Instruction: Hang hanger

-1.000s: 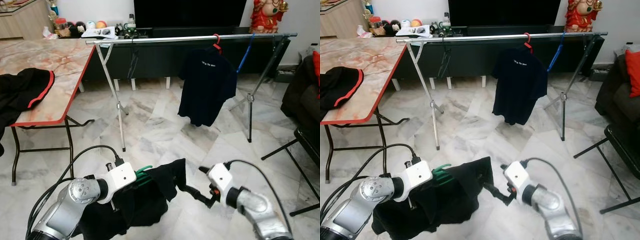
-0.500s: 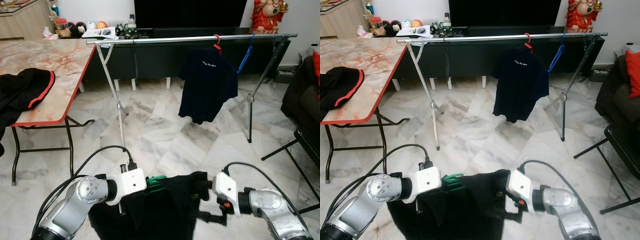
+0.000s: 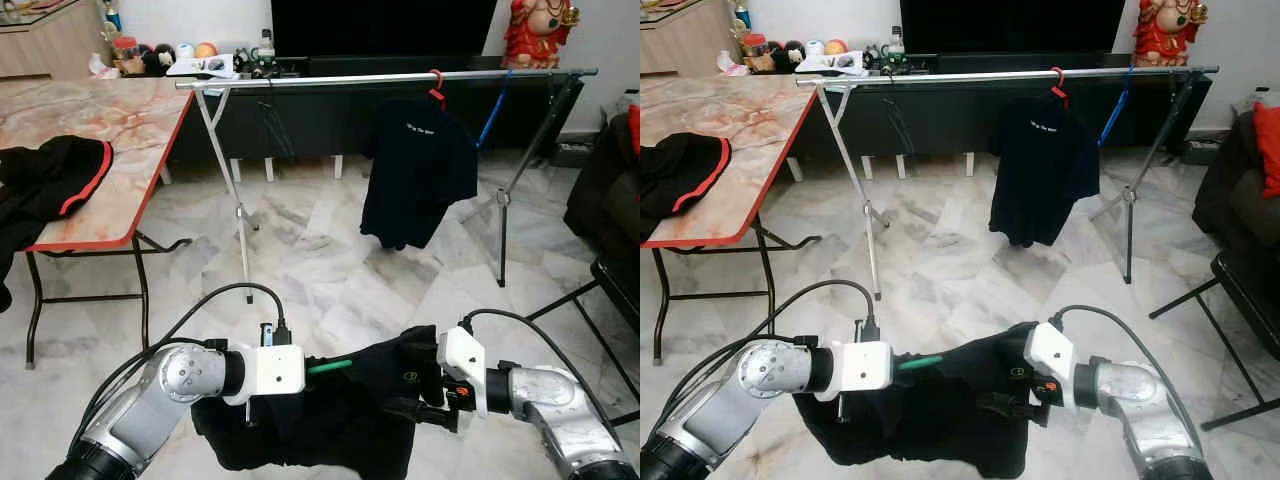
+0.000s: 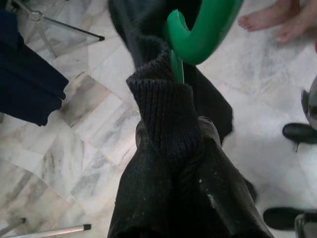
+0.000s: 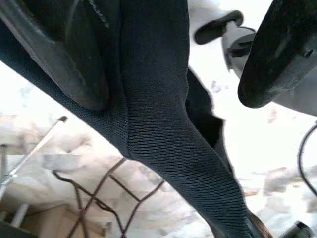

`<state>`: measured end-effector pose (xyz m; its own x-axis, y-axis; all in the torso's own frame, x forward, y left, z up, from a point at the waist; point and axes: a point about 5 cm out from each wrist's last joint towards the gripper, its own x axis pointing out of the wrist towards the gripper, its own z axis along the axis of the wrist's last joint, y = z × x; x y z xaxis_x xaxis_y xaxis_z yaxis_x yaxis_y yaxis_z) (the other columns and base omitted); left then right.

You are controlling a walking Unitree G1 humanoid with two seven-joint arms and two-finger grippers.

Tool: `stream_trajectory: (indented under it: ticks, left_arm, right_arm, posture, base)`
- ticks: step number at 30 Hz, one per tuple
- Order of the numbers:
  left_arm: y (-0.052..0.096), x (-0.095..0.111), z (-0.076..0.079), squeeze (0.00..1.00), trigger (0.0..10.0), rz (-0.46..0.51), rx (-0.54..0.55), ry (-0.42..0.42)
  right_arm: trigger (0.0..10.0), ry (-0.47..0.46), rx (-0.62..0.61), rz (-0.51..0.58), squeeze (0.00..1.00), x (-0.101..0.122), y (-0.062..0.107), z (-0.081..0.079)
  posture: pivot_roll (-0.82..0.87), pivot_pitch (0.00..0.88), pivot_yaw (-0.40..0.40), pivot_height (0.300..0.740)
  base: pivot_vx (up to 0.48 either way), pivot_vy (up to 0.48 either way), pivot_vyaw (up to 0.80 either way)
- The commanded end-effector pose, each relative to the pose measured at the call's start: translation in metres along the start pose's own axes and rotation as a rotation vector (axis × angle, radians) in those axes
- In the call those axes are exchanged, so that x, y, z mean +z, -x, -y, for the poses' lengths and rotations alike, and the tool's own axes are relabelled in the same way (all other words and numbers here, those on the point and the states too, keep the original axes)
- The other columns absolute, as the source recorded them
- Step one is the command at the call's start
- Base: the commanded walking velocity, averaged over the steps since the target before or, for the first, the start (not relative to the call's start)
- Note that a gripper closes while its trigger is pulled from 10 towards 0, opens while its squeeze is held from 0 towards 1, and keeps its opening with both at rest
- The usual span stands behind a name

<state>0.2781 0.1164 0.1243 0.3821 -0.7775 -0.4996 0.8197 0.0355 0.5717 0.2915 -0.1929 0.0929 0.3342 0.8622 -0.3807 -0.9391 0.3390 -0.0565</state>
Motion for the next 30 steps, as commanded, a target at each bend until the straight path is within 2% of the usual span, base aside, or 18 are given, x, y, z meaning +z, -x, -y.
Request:
stream_trajectory:
  ticks: [1, 7, 16, 24, 30]
  left_arm:
    - [-0.006, 0.007, 0.006, 0.00, 10.0, 0.020, -0.061, -0.053]
    - [-0.010, 0.003, 0.002, 0.00, 10.0, -0.010, -0.045, -0.092]
    - [-0.012, 0.001, -0.004, 0.00, 10.0, -0.015, -0.010, -0.109]
    - [-0.014, 0.005, -0.010, 0.00, 10.0, 0.000, 0.010, -0.133]
    - [-0.015, 0.016, -0.009, 0.00, 10.0, 0.046, -0.014, -0.159]
  right_arm:
    - [10.0, 0.038, 0.032, 0.055, 0.00, 0.012, -0.003, -0.002]
    - [10.0, 0.012, 0.145, 0.080, 0.00, 0.015, -0.003, -0.013]
    - [10.0, 0.012, 0.191, 0.064, 0.00, 0.015, -0.002, -0.020]
    - [10.0, -0.020, 0.217, -0.025, 0.00, -0.002, -0.006, -0.029]
    - [10.0, -0.005, 0.150, -0.058, 0.00, -0.009, -0.008, -0.023]
  posture:
    - [0.08, 0.069, 0.015, 0.740]
    - [0.08, 0.068, 0.014, 0.740]
    - [0.08, 0.066, 0.012, 0.740]
    - [0.08, 0.062, 0.008, 0.740]
    - [0.08, 0.056, 0.006, 0.740]
  base:
    - [0.000, 0.000, 0.00]
    - [0.000, 0.000, 0.00]
    - [0.000, 0.000, 0.00]
    - [0.000, 0.000, 0.00]
    - [0.000, 0.000, 0.00]
